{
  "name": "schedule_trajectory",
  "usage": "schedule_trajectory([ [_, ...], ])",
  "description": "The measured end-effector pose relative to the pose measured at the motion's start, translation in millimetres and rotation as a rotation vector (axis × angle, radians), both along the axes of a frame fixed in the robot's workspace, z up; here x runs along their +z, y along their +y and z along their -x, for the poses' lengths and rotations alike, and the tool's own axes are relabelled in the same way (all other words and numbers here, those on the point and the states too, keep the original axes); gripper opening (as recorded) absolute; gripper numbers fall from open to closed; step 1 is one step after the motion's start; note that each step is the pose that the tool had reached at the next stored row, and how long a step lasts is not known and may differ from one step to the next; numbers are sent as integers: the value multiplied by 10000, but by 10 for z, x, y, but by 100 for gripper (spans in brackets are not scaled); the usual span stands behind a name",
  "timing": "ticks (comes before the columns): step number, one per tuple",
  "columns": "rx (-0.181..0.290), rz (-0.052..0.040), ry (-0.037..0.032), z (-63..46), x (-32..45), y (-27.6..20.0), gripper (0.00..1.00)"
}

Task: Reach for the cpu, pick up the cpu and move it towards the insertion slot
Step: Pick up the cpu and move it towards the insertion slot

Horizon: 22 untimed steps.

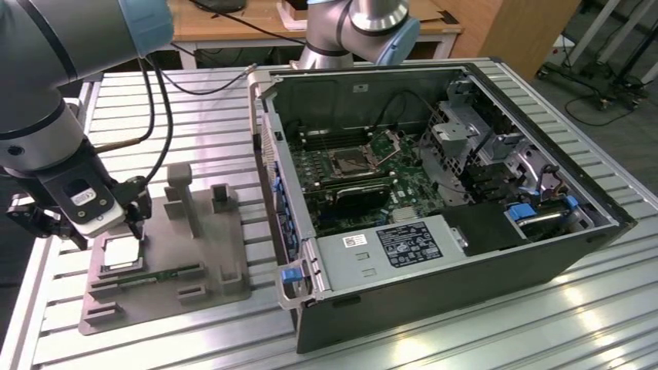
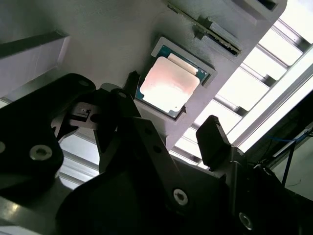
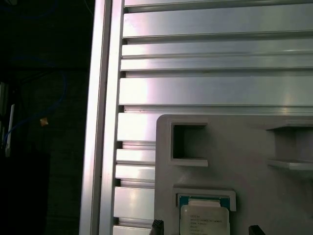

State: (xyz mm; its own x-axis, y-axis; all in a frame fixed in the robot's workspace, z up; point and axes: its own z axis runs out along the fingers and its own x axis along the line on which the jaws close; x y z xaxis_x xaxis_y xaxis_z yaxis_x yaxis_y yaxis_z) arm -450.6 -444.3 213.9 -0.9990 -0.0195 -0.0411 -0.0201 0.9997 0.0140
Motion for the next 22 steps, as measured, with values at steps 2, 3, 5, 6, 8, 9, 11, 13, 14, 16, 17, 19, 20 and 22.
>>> schedule_trajectory([
  [2,1,-2,-3,-4,-3,0,74],
  [3,1,-2,-3,-7,-7,0,74],
  [5,0,-1,2,-17,-24,0,74],
  [6,-12,0,9,-20,-38,0,74],
  [8,-100,-1,30,-21,-64,1,74],
  [9,-149,-1,45,-21,-76,1,74],
  [11,-223,0,97,-23,-97,0,74],
  [13,-244,0,164,-26,-118,-1,74],
  [14,-244,1,192,-26,-134,-1,74],
  [16,-244,2,231,-29,-170,-2,74],
  [17,-244,1,233,-30,-185,-5,74],
  [19,-244,2,235,-31,-211,-14,74],
  [20,-244,3,236,-31,-223,-18,74],
  [22,-245,1,233,-33,-245,-23,74],
])
